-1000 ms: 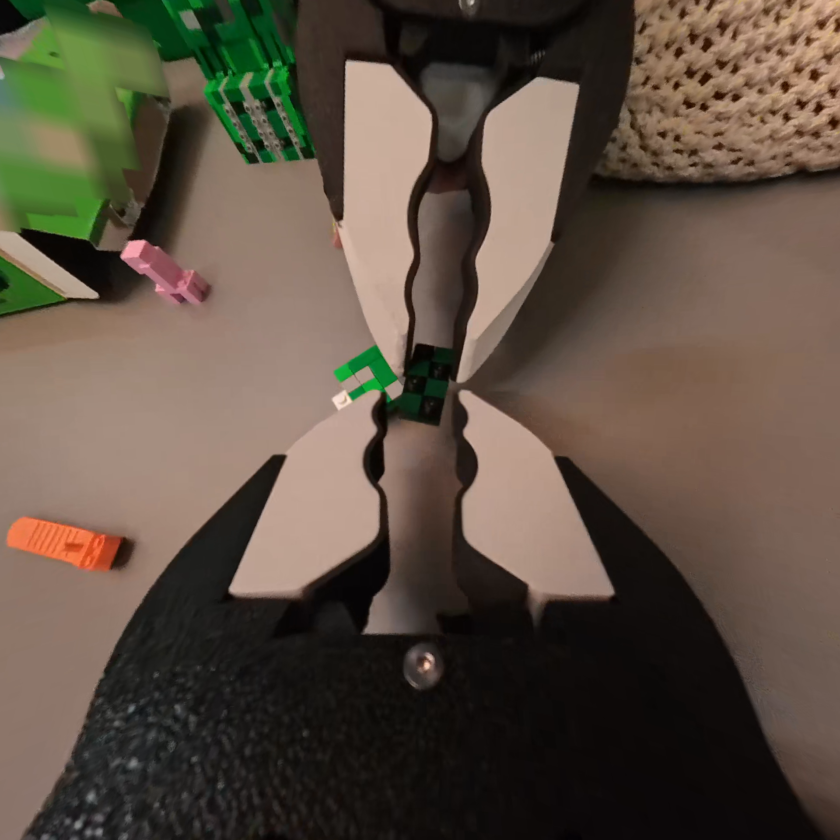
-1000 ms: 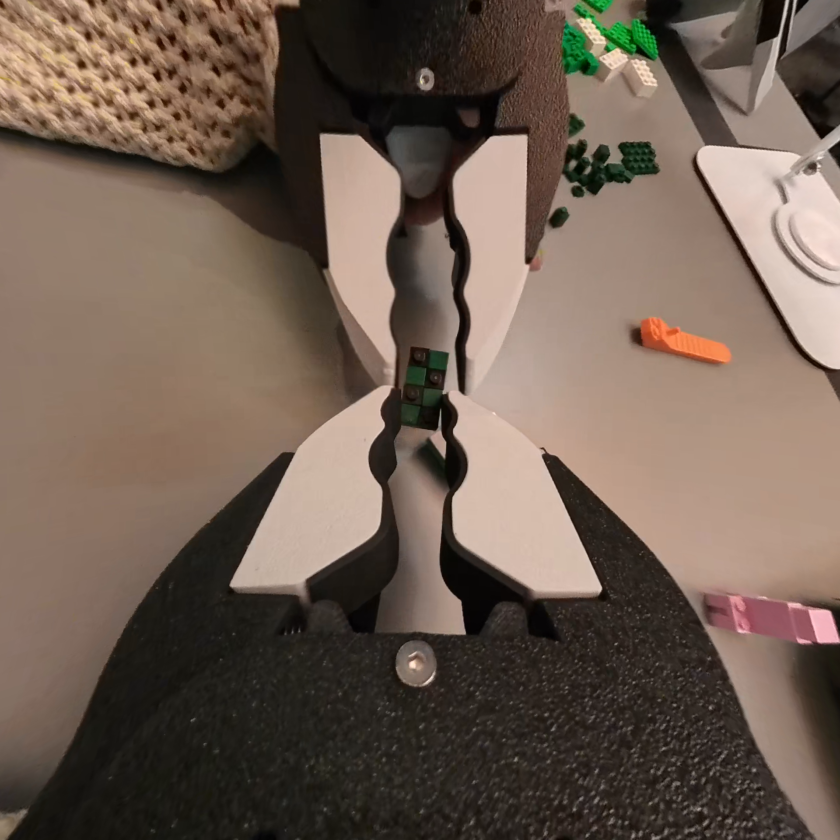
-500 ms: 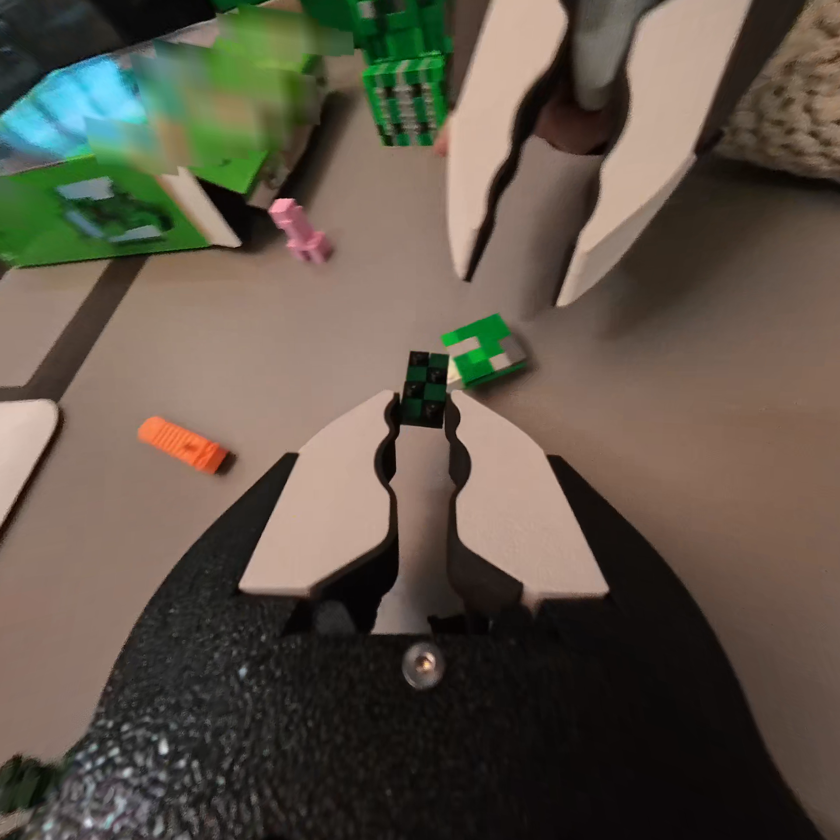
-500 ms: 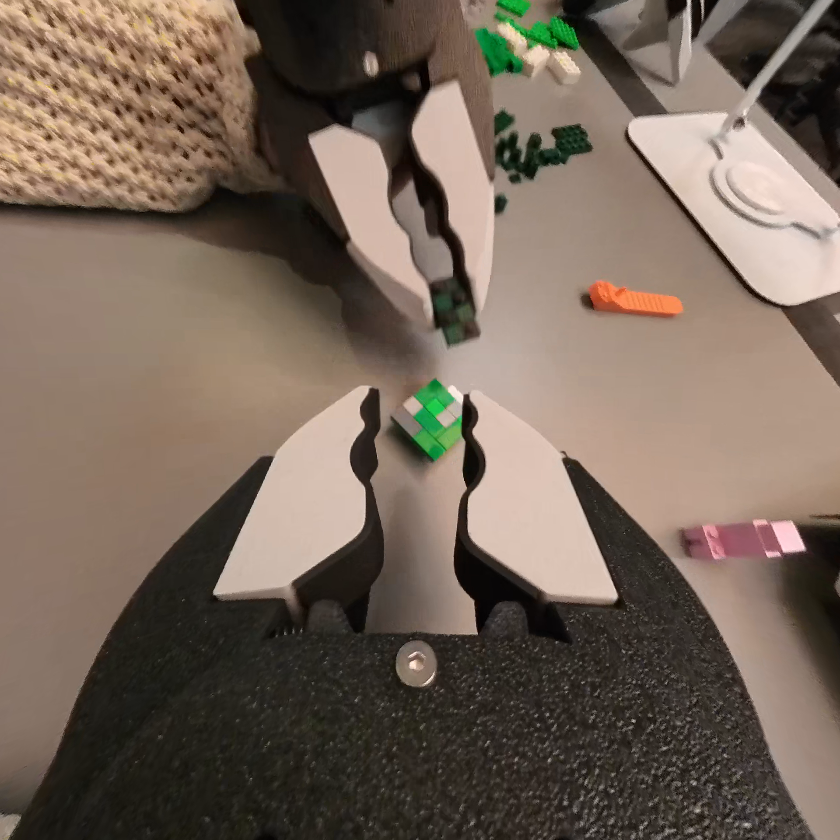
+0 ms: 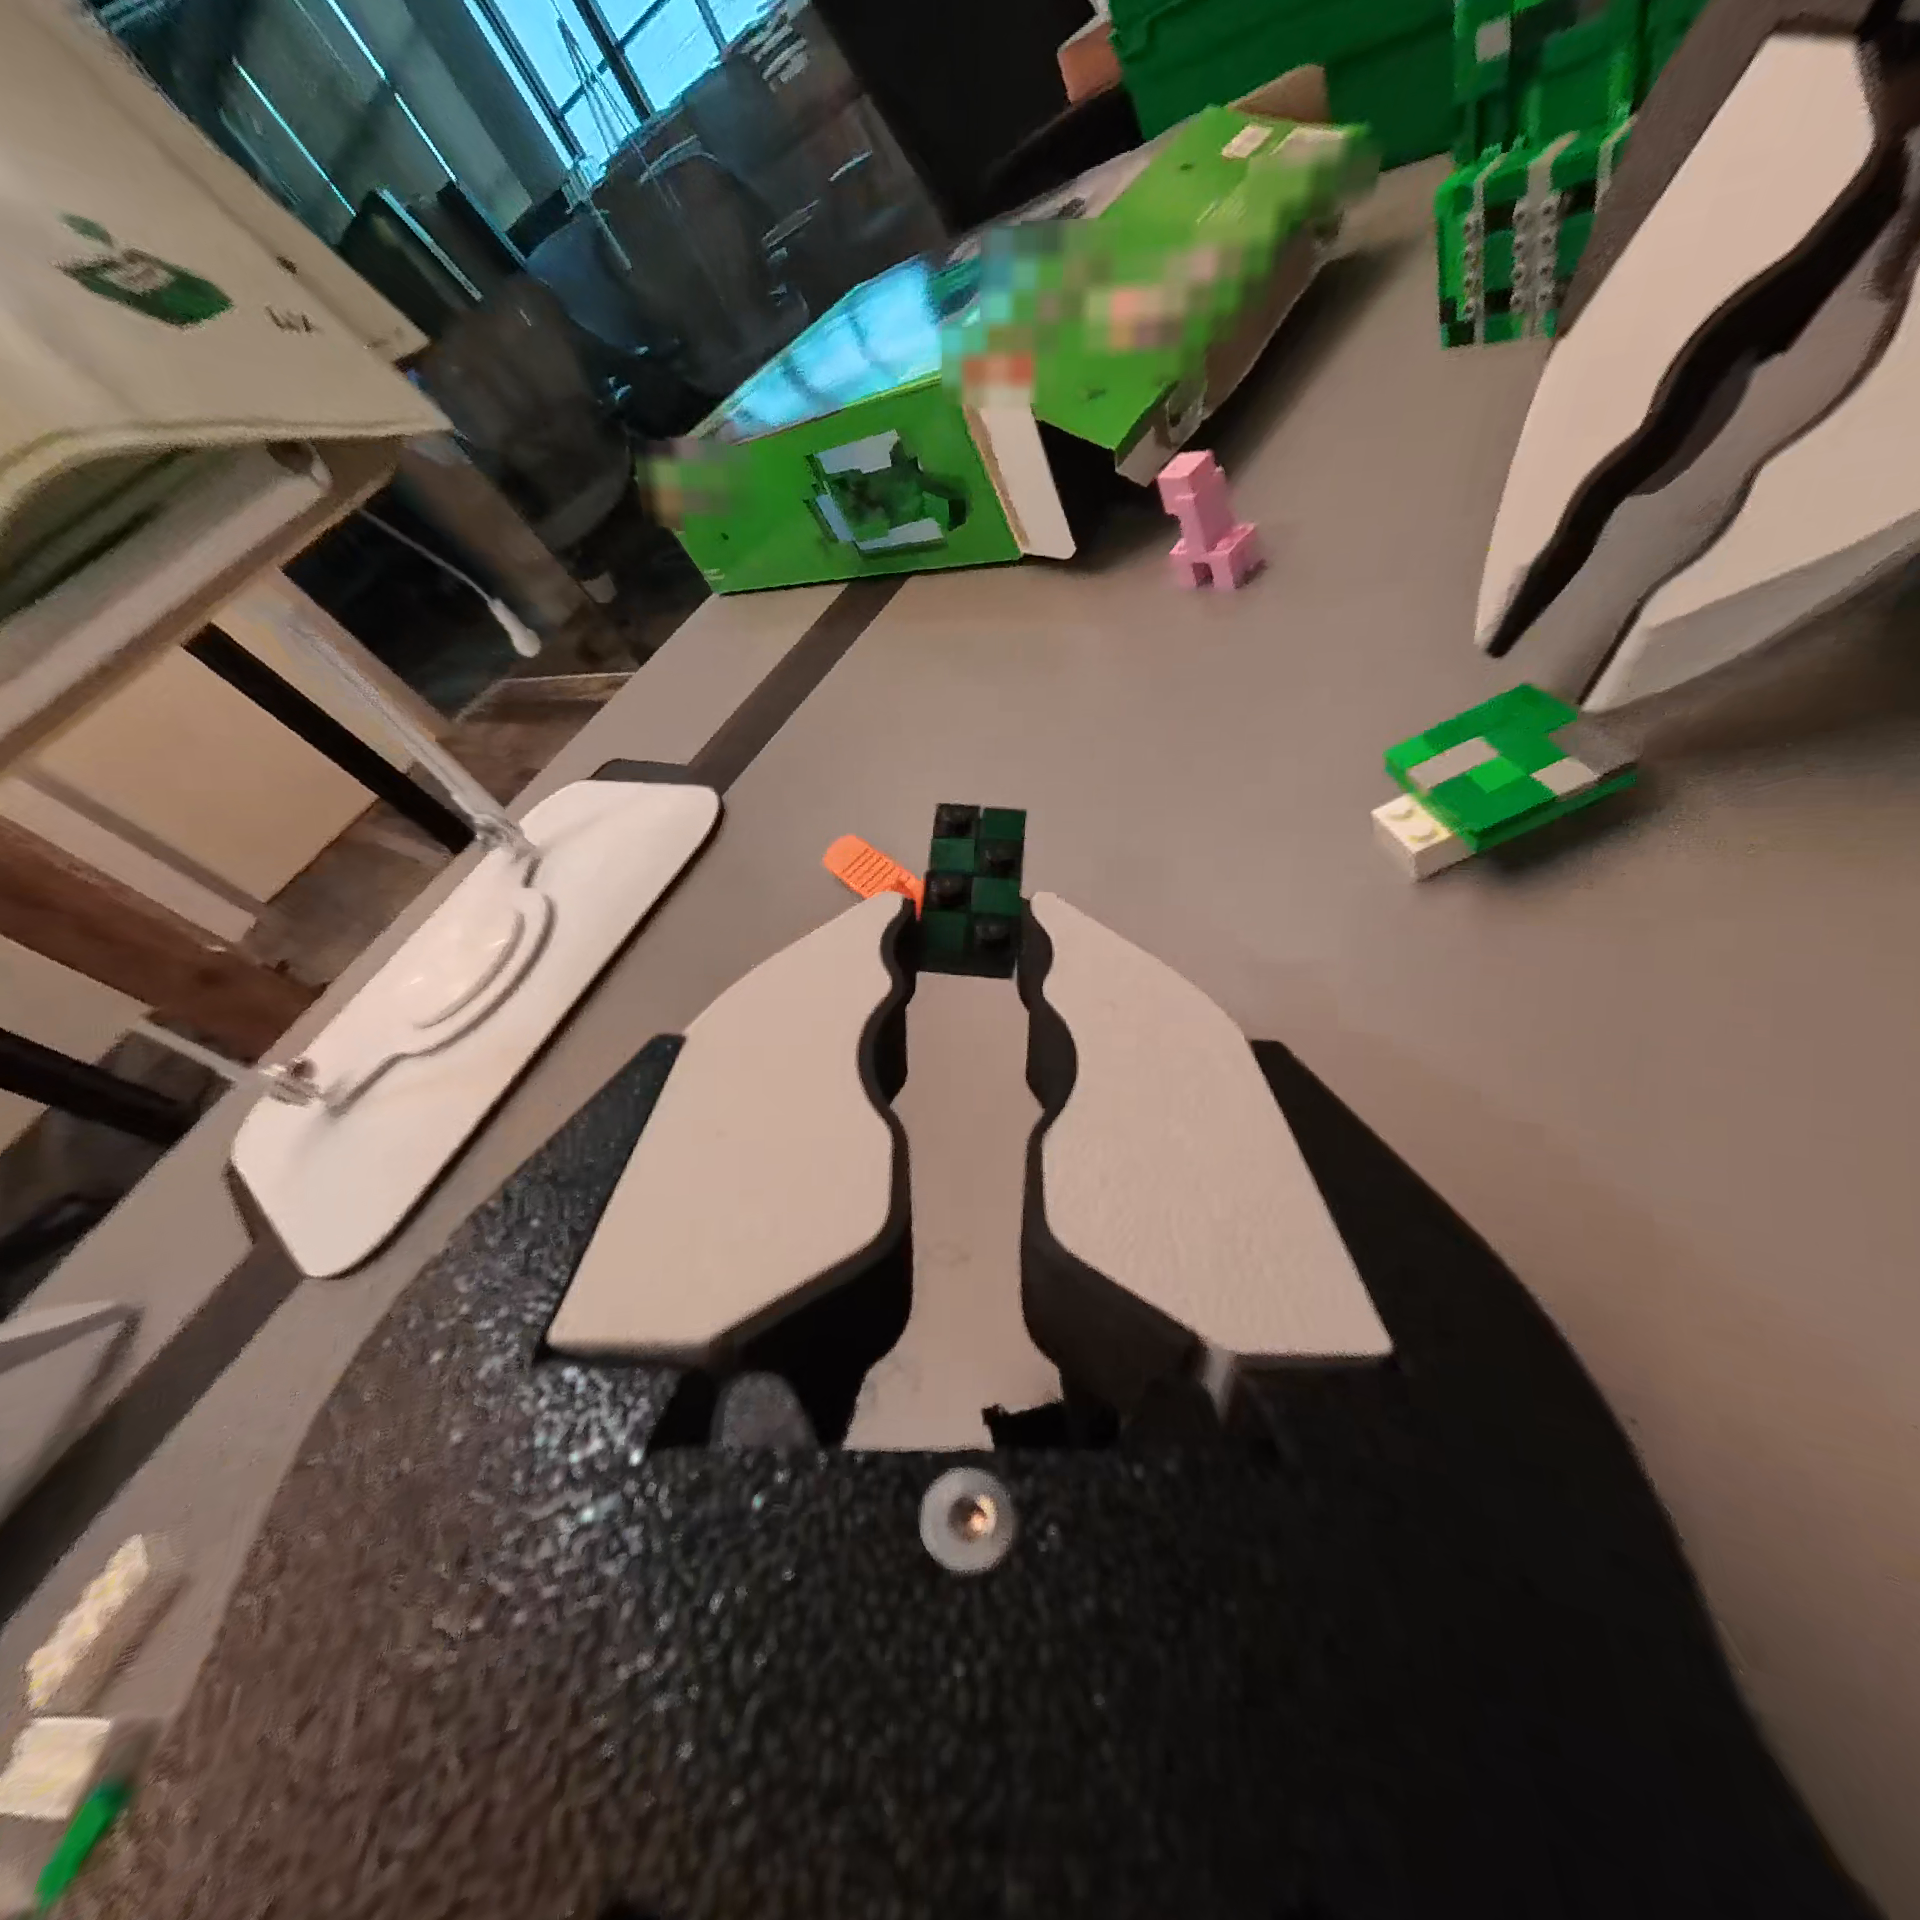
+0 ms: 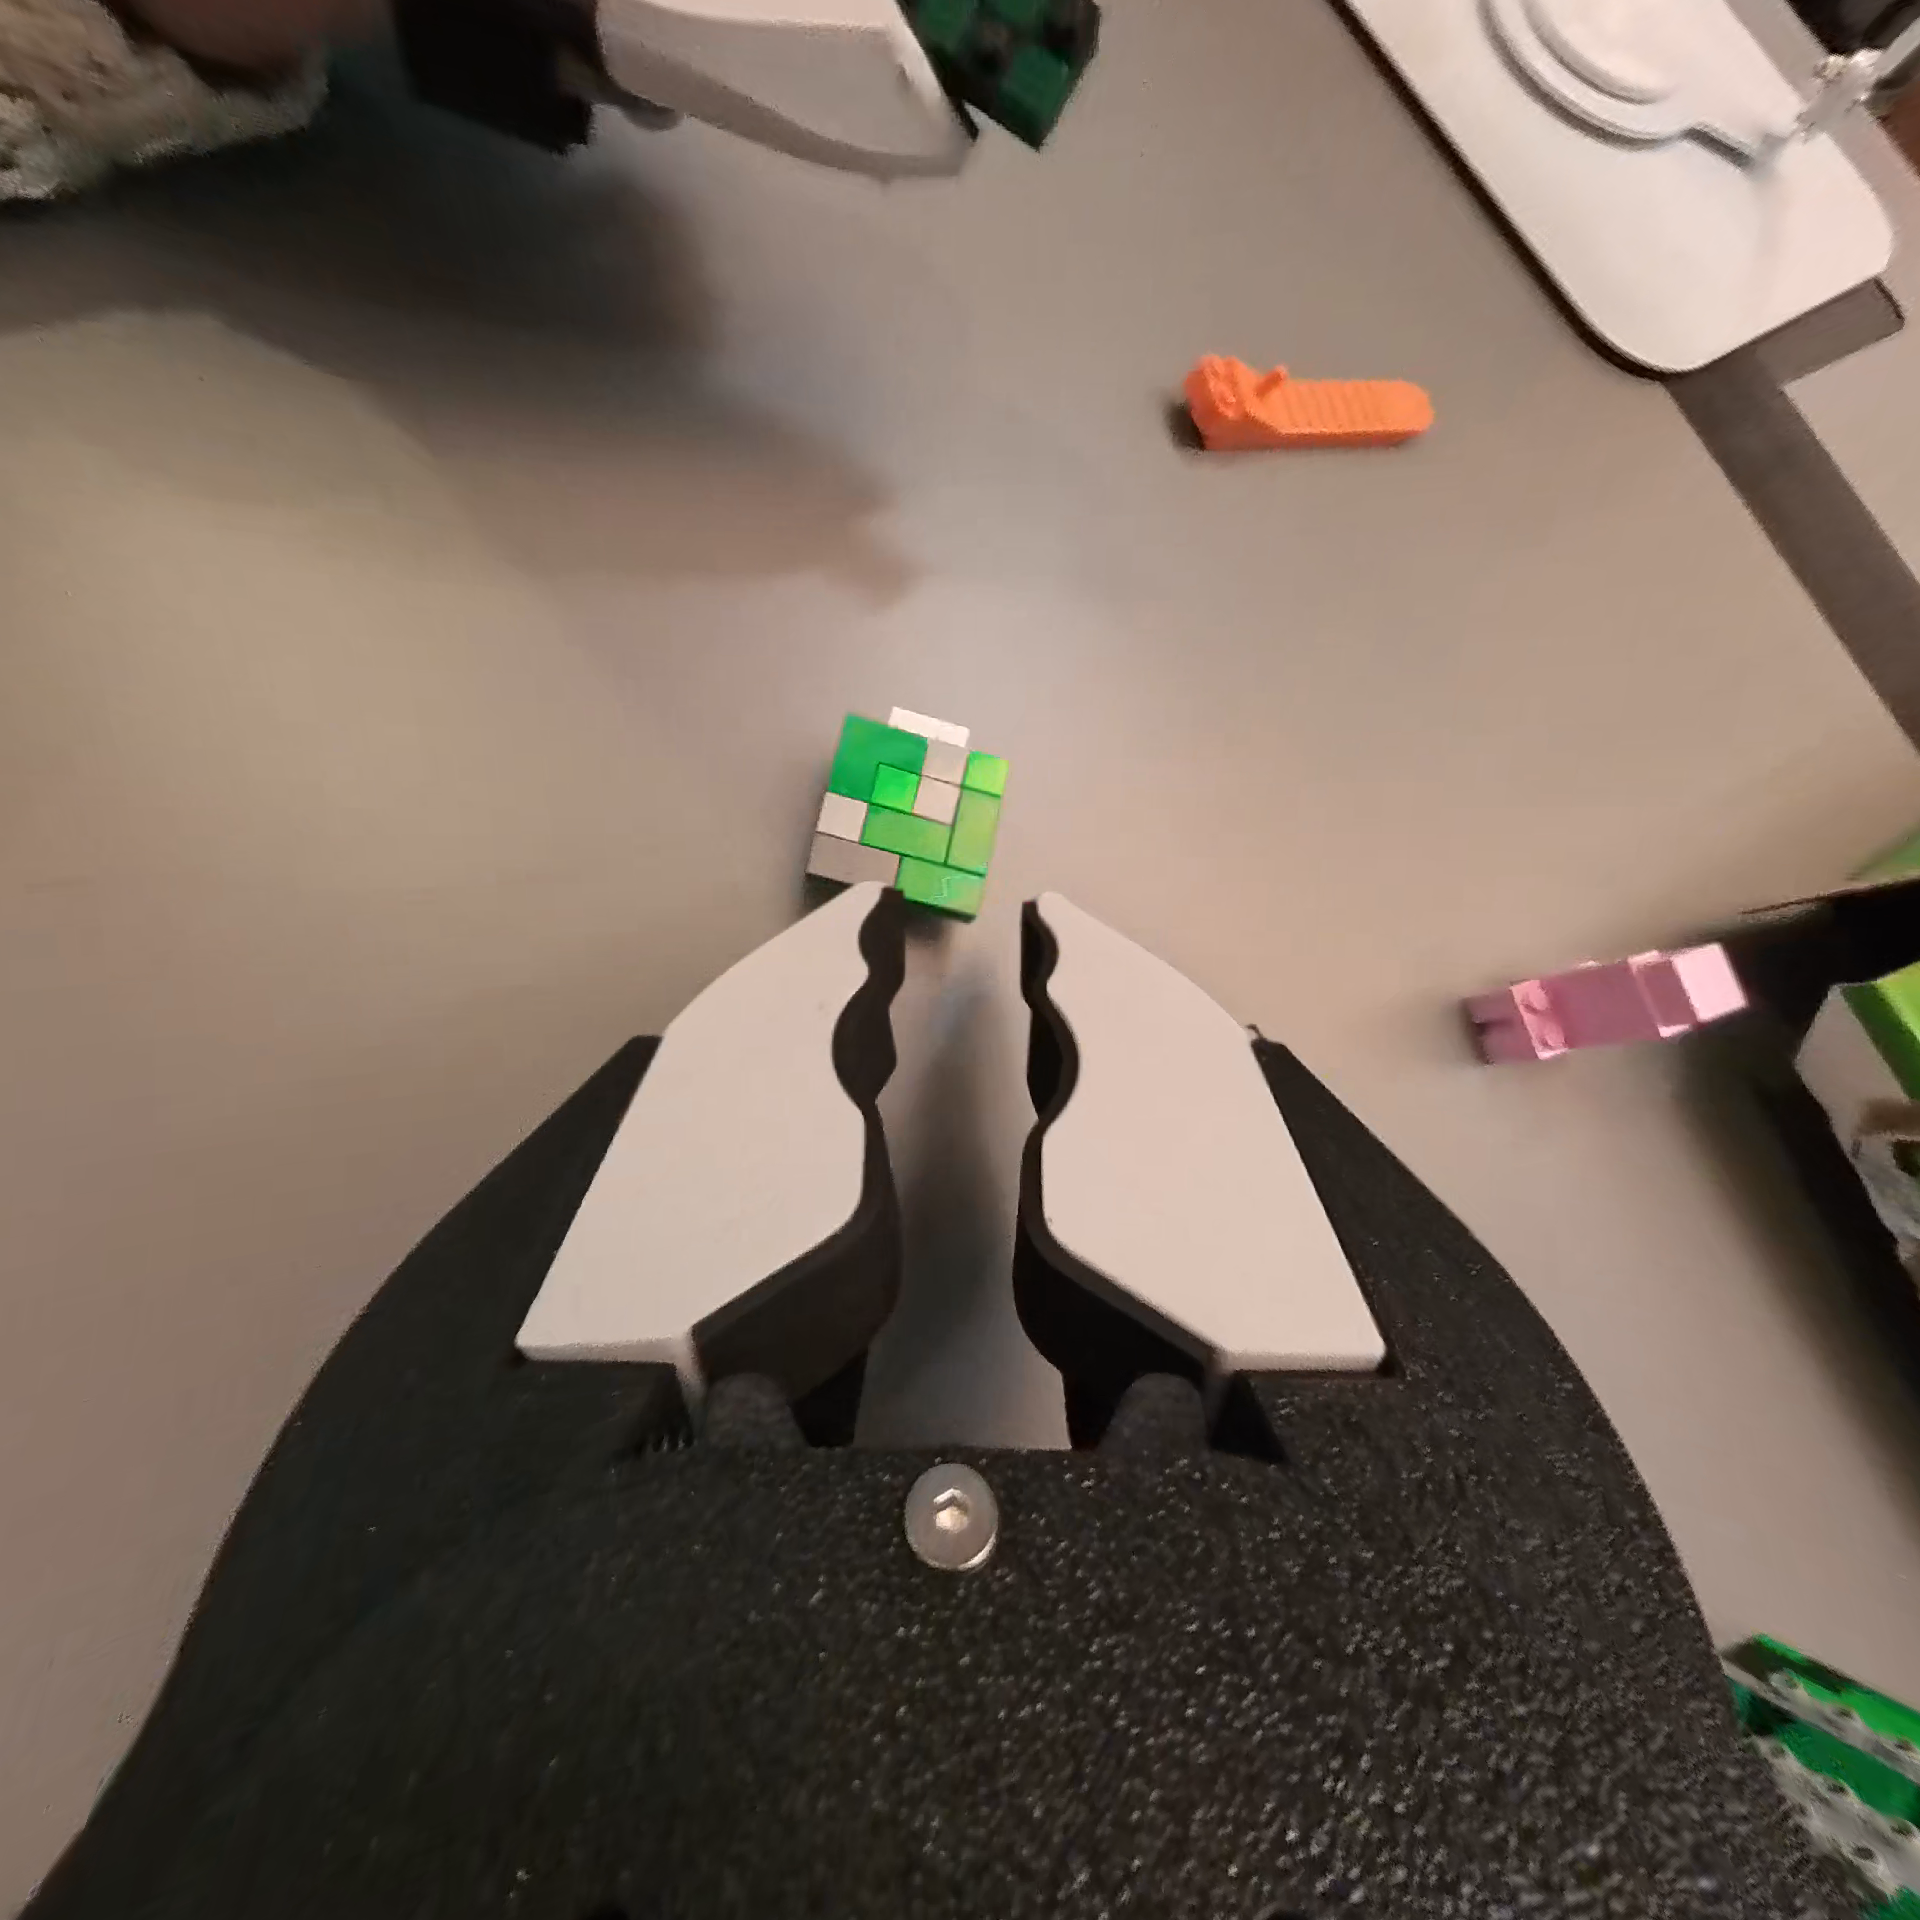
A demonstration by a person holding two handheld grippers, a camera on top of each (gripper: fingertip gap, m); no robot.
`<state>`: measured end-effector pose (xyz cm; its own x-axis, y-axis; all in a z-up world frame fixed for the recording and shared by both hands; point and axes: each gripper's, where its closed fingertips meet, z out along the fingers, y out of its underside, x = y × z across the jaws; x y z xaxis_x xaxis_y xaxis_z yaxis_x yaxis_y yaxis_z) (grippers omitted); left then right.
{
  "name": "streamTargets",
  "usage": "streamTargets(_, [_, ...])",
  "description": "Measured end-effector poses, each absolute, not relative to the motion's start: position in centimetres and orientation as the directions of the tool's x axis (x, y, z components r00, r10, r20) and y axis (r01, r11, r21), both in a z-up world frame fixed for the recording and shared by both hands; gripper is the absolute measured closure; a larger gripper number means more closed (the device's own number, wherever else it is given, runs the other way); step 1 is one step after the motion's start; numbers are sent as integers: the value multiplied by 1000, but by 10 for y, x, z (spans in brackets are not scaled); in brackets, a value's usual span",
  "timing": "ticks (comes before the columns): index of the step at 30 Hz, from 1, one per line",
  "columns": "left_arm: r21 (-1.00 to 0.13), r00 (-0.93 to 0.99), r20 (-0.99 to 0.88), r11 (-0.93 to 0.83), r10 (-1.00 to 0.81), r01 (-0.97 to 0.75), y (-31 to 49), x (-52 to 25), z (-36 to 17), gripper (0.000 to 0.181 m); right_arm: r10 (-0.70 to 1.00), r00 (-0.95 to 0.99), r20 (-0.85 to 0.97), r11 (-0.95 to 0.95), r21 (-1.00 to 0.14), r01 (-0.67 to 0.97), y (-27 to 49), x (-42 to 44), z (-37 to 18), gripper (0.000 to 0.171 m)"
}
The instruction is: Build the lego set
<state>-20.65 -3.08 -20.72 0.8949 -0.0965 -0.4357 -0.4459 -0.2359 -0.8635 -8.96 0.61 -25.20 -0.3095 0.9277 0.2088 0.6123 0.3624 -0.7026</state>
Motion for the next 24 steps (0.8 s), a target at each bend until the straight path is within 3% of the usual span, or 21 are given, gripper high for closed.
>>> streamTargets(6, [-912, 942, -323, -237, -91, -336, -32, -213, -209, 164, 939, -338, 72, 271, -759, 592, -7, -93, -250, 117])
streamTargets(24, [-886, 929, -347, -279, -130, -370, -31, -181, -217, 164, 921, -390, 6, 278, -711, 646, -23, -93, -268, 140])
